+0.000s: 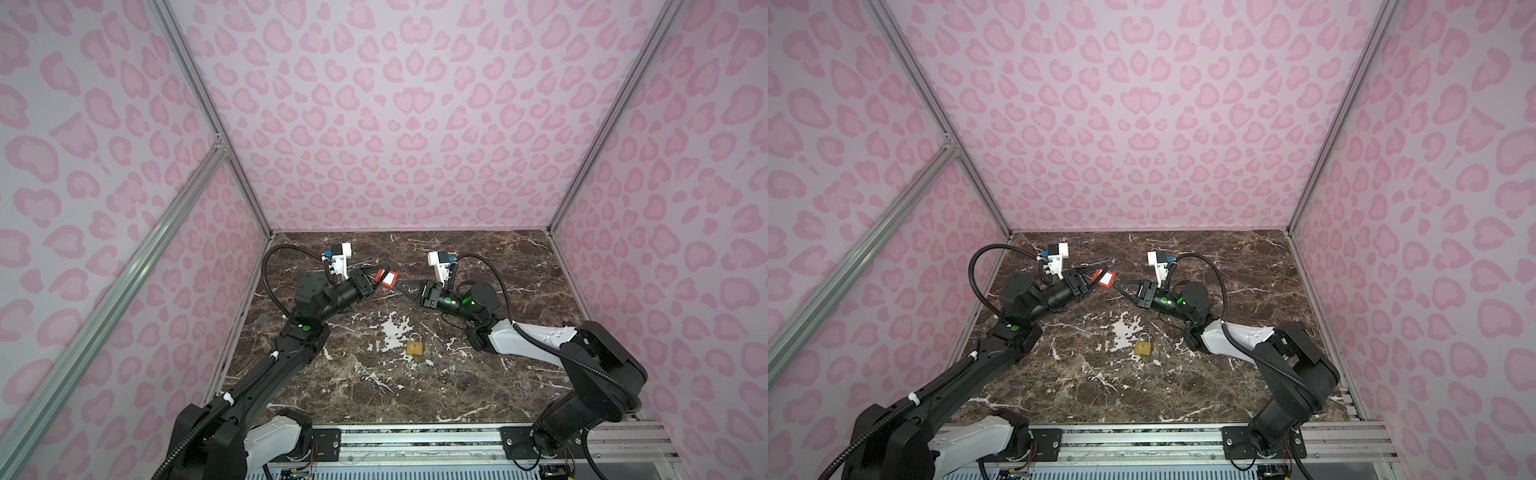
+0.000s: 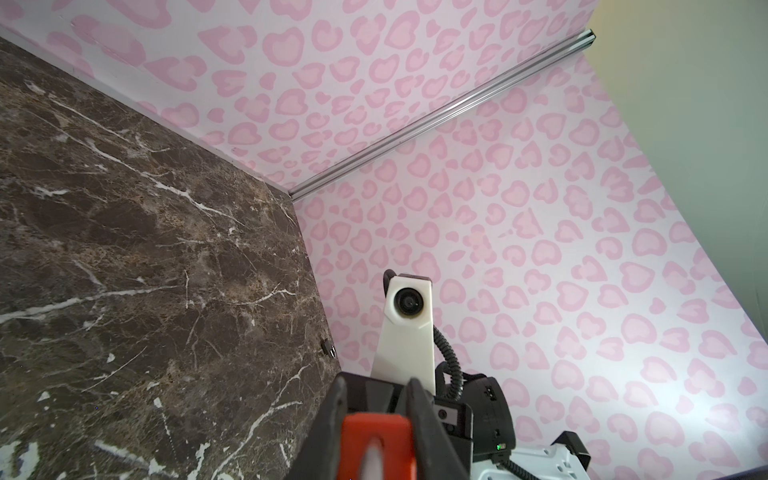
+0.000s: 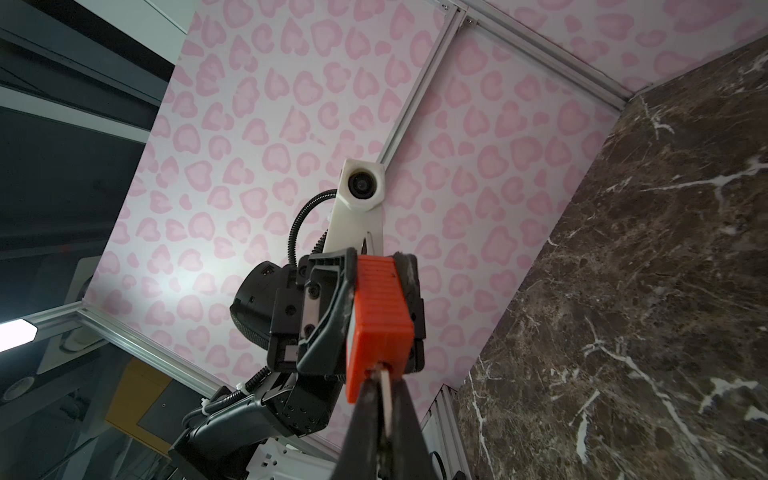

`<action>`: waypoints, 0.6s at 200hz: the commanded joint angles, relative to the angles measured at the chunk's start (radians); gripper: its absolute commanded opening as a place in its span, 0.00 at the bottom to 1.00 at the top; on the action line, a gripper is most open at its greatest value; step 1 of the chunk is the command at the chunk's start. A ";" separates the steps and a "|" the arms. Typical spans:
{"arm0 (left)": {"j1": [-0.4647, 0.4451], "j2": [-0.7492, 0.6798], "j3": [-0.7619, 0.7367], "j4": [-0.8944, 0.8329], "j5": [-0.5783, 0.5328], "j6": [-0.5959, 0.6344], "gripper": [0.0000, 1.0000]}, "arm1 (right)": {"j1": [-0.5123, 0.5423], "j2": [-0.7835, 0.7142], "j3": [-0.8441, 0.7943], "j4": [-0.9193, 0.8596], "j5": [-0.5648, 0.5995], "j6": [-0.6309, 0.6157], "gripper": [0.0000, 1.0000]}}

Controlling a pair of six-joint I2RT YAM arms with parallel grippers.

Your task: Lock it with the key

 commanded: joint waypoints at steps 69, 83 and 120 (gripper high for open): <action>0.025 -0.066 -0.041 0.061 -0.141 -0.003 0.04 | -0.006 -0.011 -0.055 0.028 0.023 -0.025 0.00; 0.028 -0.071 -0.046 0.056 -0.148 0.000 0.04 | -0.006 -0.017 -0.063 0.033 0.025 -0.019 0.00; 0.035 -0.082 -0.065 0.061 -0.161 0.000 0.04 | -0.010 -0.034 -0.079 0.014 0.014 -0.014 0.00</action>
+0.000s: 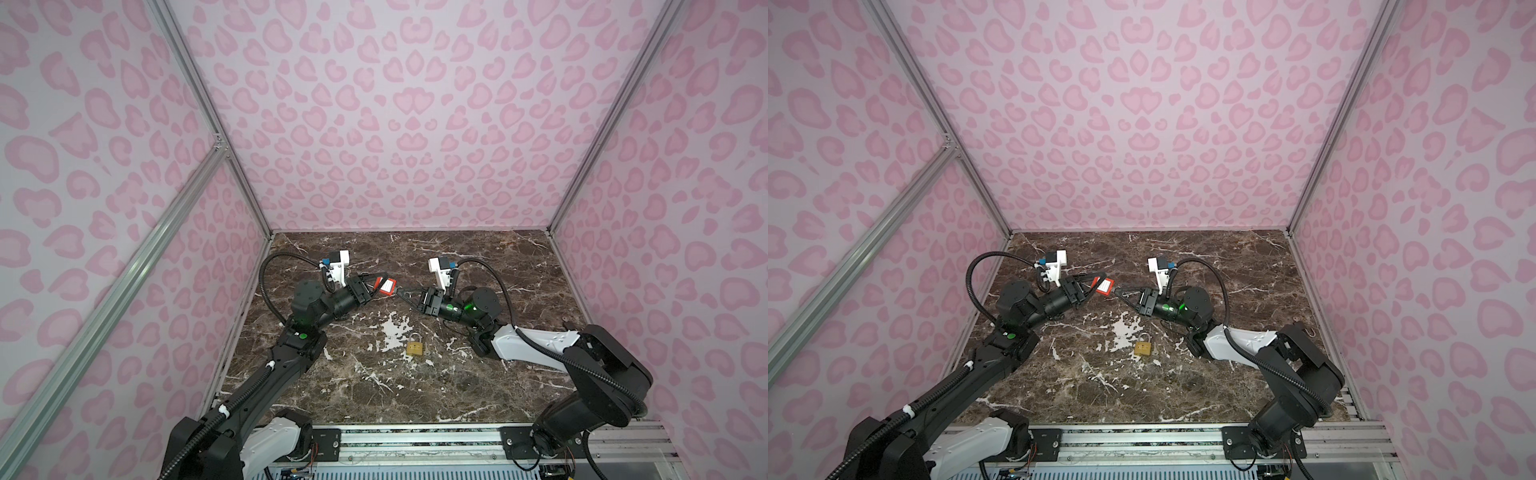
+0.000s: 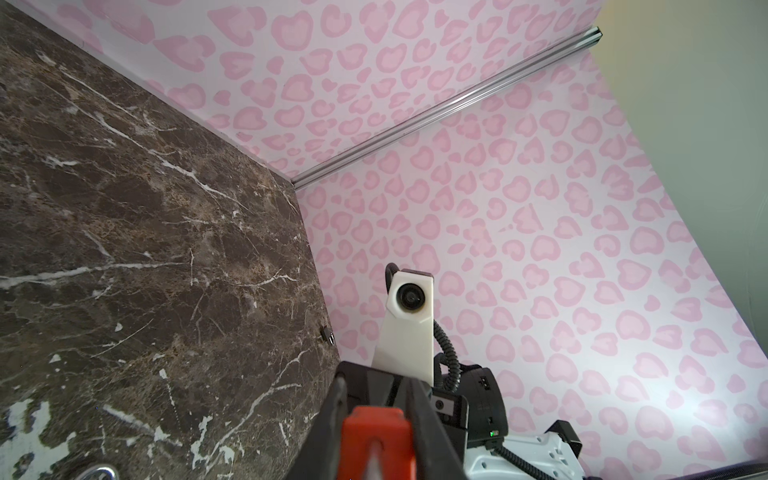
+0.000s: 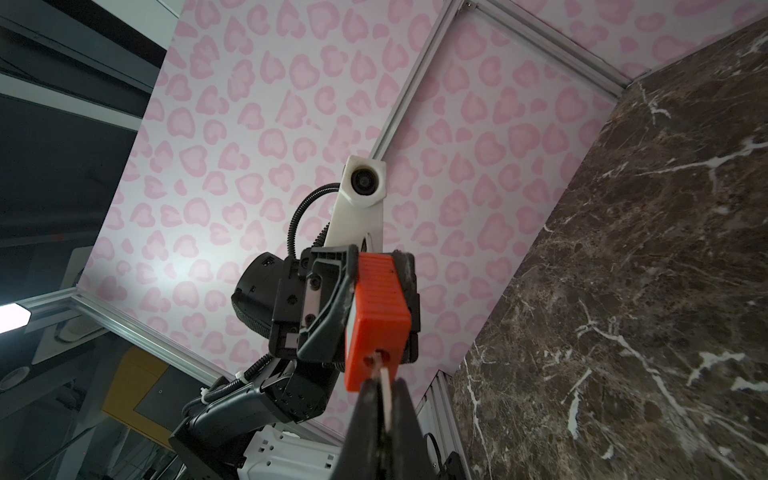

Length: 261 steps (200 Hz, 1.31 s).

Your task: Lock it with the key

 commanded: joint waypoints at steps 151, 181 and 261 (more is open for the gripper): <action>0.027 0.016 0.001 0.037 -0.143 0.069 0.03 | -0.138 -0.148 -0.125 -0.151 -0.007 -0.040 0.00; 0.002 0.082 -0.018 0.015 -0.134 0.114 0.03 | -0.200 -0.210 -0.140 -0.294 0.005 -0.107 0.00; -0.228 0.461 0.174 -0.231 -0.078 0.333 0.03 | -0.357 -0.411 -0.181 -0.700 0.115 -0.274 0.00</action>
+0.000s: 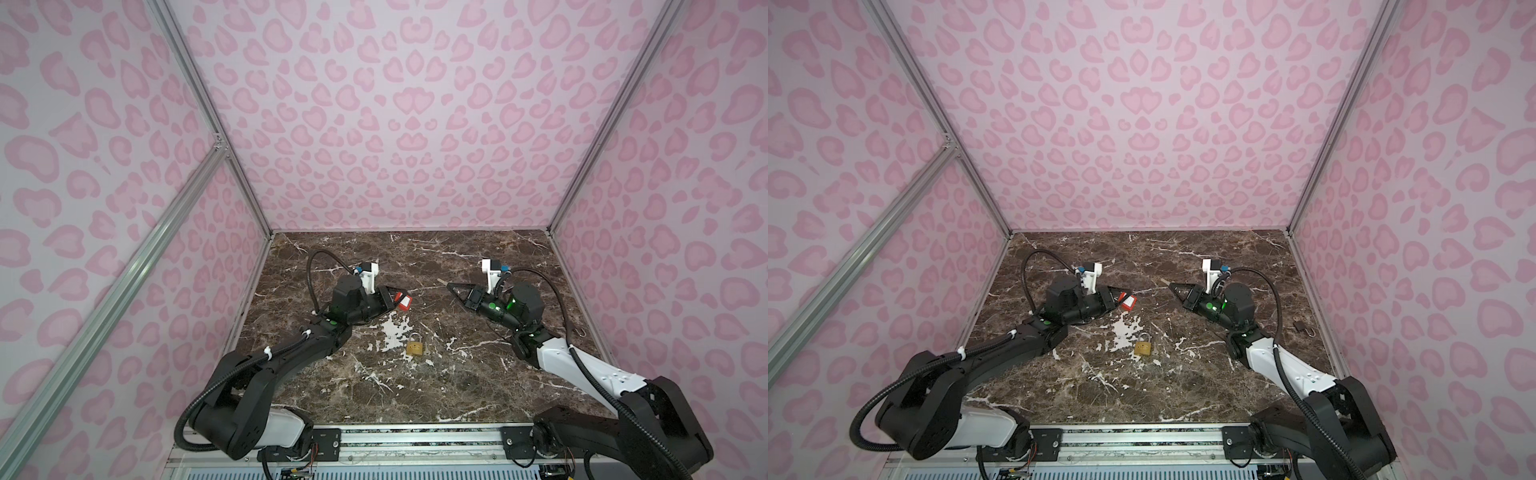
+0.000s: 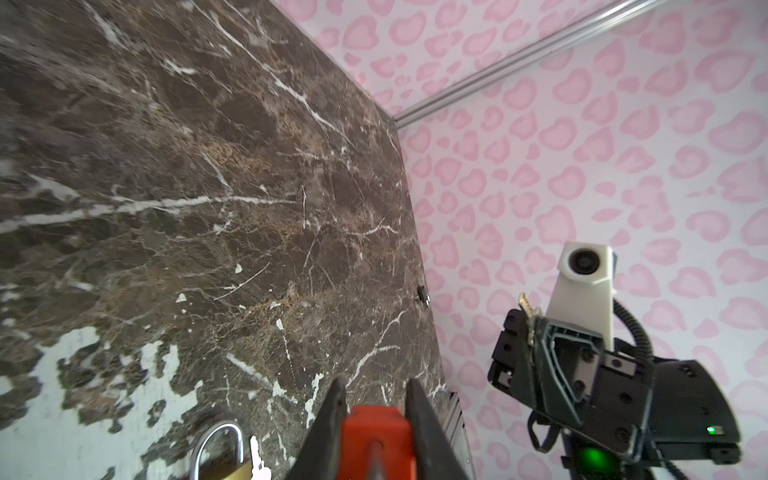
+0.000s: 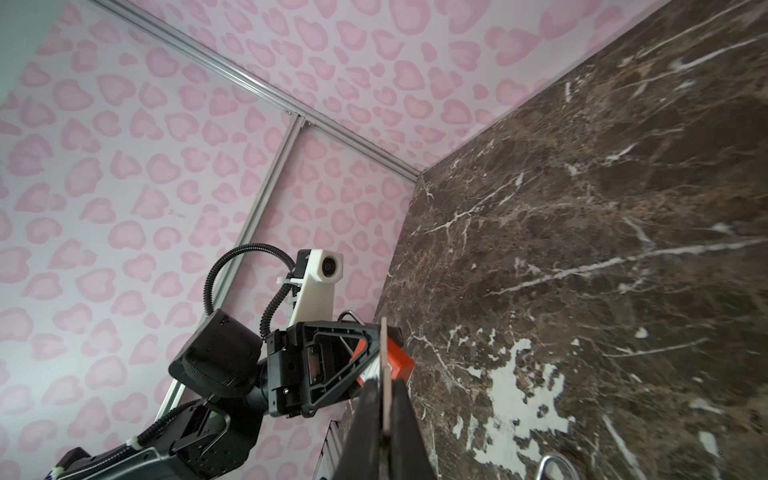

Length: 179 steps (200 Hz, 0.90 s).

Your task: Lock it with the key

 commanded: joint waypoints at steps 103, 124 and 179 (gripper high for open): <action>-0.227 0.425 0.345 -0.293 0.096 0.254 0.03 | -0.136 -0.238 -0.099 -0.301 0.125 -0.099 0.00; -0.234 0.459 0.365 -0.305 0.107 0.261 0.03 | -0.145 -0.265 -0.112 -0.307 0.139 -0.098 0.00; -0.245 0.502 0.414 -0.393 0.113 0.302 0.03 | -0.149 -0.264 -0.120 -0.303 0.138 -0.089 0.00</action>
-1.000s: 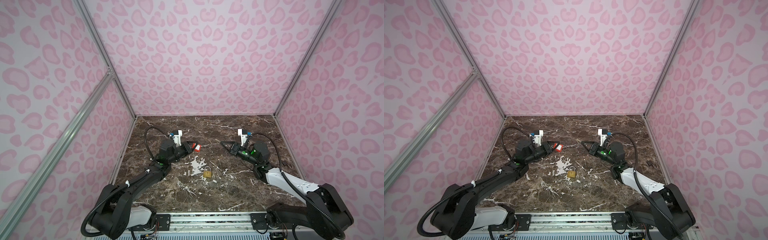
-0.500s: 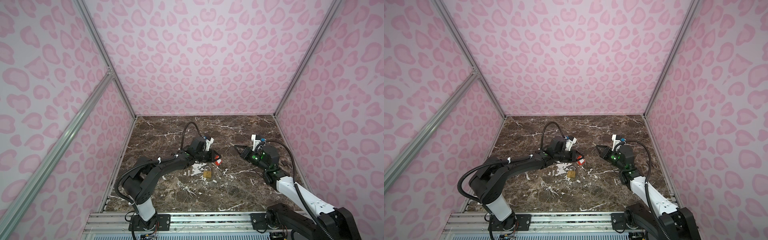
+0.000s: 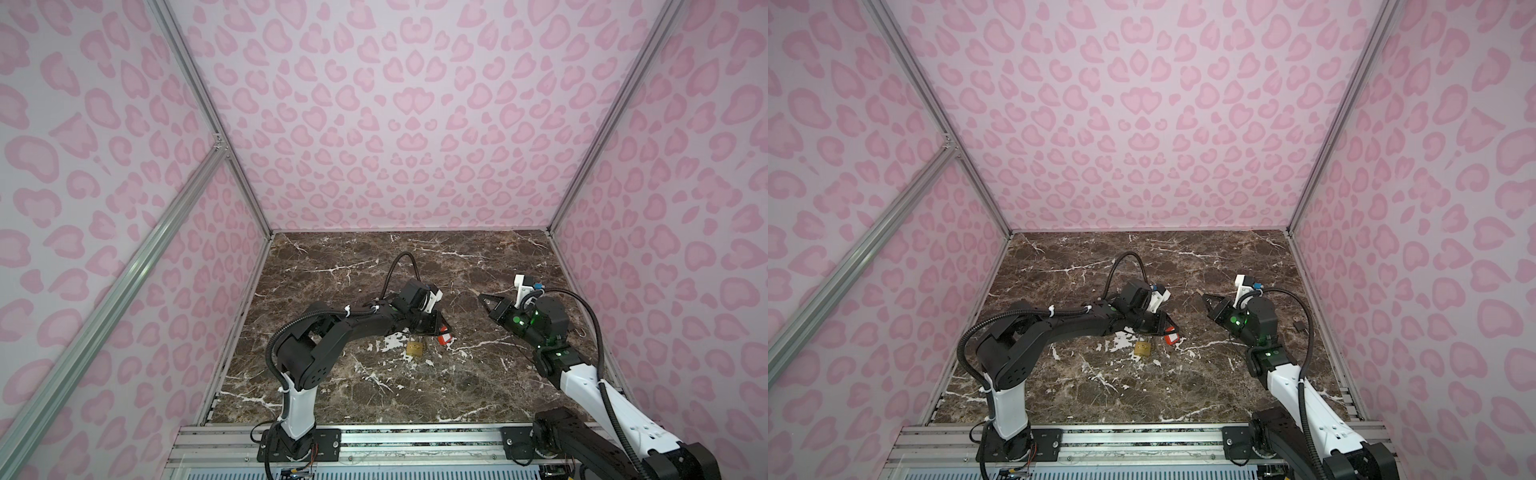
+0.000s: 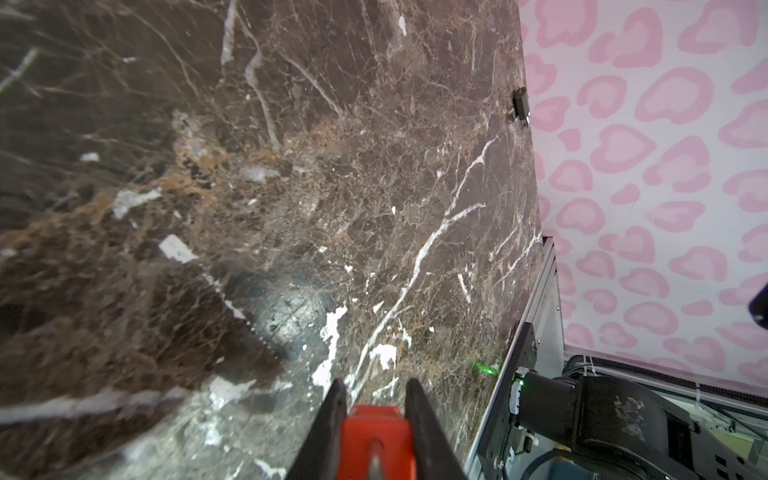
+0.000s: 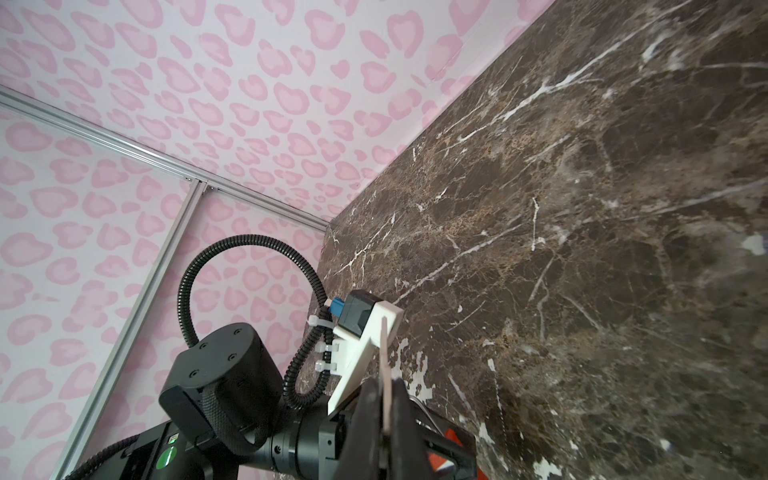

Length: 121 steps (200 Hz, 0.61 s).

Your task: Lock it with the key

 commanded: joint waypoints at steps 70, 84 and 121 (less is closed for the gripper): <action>-0.021 0.027 0.036 -0.102 0.001 0.059 0.04 | -0.002 0.029 0.007 0.021 -0.003 -0.001 0.00; -0.023 0.033 0.040 -0.105 0.000 0.057 0.04 | -0.001 0.031 0.009 0.020 -0.004 -0.002 0.00; -0.024 0.038 0.040 -0.114 -0.014 0.059 0.05 | -0.001 0.029 0.011 0.016 -0.005 -0.003 0.00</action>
